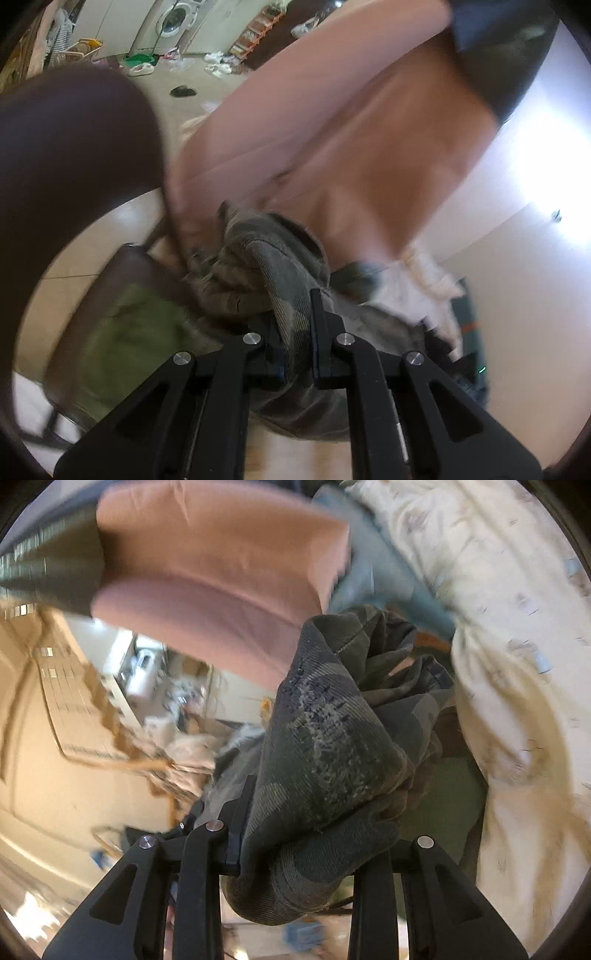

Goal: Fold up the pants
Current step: 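Lift the folded bundle with both grippers and carry it toward the chair, then lower the bundle onto the chair seat and open both grippers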

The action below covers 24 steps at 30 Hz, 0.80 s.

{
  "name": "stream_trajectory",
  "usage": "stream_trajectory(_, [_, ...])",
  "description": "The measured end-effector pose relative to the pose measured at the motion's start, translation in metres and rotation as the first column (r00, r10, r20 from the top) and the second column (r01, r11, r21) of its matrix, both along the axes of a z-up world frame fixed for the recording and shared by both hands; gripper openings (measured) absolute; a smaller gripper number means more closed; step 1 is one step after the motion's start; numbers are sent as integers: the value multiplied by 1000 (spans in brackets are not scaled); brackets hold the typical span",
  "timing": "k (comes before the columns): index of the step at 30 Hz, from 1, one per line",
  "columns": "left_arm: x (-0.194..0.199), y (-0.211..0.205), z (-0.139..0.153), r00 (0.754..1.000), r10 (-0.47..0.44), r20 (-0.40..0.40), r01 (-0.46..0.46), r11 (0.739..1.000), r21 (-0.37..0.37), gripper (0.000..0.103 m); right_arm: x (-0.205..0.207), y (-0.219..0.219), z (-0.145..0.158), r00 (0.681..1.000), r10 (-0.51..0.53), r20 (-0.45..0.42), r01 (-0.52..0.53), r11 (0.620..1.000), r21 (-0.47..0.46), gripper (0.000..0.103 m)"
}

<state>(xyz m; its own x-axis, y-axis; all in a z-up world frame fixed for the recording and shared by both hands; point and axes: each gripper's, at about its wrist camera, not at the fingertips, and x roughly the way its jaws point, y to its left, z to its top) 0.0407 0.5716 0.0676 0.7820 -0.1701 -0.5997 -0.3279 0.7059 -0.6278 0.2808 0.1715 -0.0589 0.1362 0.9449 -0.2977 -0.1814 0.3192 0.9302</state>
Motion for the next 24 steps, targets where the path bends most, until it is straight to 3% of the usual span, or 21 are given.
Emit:
stream_trajectory(3, [-22,18,-74,988,-2,-157,6,1000,26,7,-20,28,-61,998,54,-19,-55,997,-54,31])
stream_trajectory(5, [-38,15,-114,964,-12,-266,30,998,62,7,-40,39,-111,991,110,-81,-117,990,-83,30])
stream_trajectory(7, [-58,16,-145,936,6,-352,19,998,68,8,-60,44,-140,983,138,-125,-153,980,-124,31])
stream_trajectory(11, [-77,1,-168,904,9,-428,50,991,127,13,-98,36,-169,973,140,-184,-171,972,-164,46])
stream_trajectory(12, [-77,-3,-168,900,4,-436,61,989,135,13,-103,32,-174,970,131,-203,-167,970,-174,60])
stream_trajectory(13, [-76,-8,-168,892,0,-453,77,985,153,15,-109,24,-183,961,116,-250,-167,967,-194,67])
stream_trajectory(14, [-75,-12,-167,877,8,-480,81,983,164,21,-114,17,-191,949,115,-294,-182,960,-212,75])
stream_trajectory(15, [-78,-12,-163,869,15,-494,78,983,167,29,-116,11,-195,937,119,-329,-201,953,-226,76])
stream_trajectory(16, [-79,-15,-160,849,21,-528,82,982,171,35,-117,5,-195,928,118,-352,-210,949,-234,76])
stream_trajectory(18, [-85,-17,-149,856,-5,-518,93,985,145,38,-116,-6,-179,932,117,-344,-228,925,-303,76])
stream_trajectory(20, [-88,-23,-139,841,-31,-540,127,982,142,38,-111,-10,-144,947,156,-279,-260,883,-389,76])
stream_trajectory(22, [-89,-26,-123,844,-39,-535,128,983,130,38,-106,-9,-96,962,212,-169,-269,829,-490,75])
stream_trajectory(24, [-75,-32,-97,869,-44,-493,152,971,183,38,-96,-11,-54,979,200,-30,-183,814,-551,75])
